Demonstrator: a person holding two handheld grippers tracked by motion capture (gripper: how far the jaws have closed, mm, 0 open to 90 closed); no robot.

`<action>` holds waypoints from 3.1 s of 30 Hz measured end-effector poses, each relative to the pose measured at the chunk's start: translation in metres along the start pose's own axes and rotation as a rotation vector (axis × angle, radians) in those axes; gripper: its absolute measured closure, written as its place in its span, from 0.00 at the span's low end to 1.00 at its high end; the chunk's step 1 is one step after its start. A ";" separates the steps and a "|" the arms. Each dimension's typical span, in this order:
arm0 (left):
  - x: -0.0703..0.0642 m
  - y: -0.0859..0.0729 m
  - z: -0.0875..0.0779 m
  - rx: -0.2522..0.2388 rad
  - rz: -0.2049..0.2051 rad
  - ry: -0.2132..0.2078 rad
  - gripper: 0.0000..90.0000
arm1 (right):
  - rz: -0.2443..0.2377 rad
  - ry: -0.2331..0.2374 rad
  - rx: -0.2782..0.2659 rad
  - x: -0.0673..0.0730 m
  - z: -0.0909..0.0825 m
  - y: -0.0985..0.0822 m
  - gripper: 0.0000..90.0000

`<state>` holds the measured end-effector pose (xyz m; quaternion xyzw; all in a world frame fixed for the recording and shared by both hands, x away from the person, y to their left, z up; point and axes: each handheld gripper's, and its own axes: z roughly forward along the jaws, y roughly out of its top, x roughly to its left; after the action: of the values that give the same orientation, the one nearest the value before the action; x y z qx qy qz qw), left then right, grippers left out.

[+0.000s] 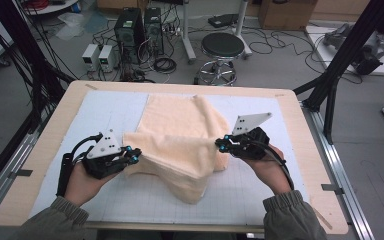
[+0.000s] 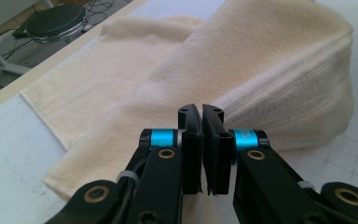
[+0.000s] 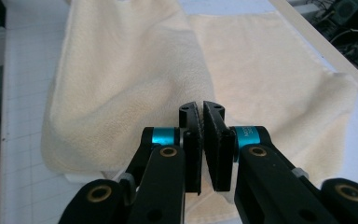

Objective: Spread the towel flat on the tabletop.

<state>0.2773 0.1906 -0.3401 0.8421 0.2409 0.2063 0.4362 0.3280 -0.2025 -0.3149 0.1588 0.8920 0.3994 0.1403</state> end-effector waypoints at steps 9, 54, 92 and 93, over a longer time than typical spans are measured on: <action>0.052 -0.054 0.023 0.166 -0.173 0.118 0.96 | 0.101 0.032 0.112 -0.033 0.106 0.014 0.95; 0.036 -0.069 0.039 0.162 -0.141 0.026 0.96 | 0.038 0.170 0.147 0.012 0.105 -0.025 0.91; 0.005 -0.073 0.044 0.181 -0.048 -0.109 0.61 | 0.044 0.135 0.145 0.026 0.070 -0.061 0.68; 0.004 -0.074 0.047 0.204 -0.050 -0.125 0.63 | 0.057 0.149 0.157 0.027 0.075 -0.063 0.70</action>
<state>0.2904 0.2001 -0.4267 0.8870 0.2541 0.1169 0.3674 0.3211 -0.1817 -0.4141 0.1645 0.9236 0.3427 0.0495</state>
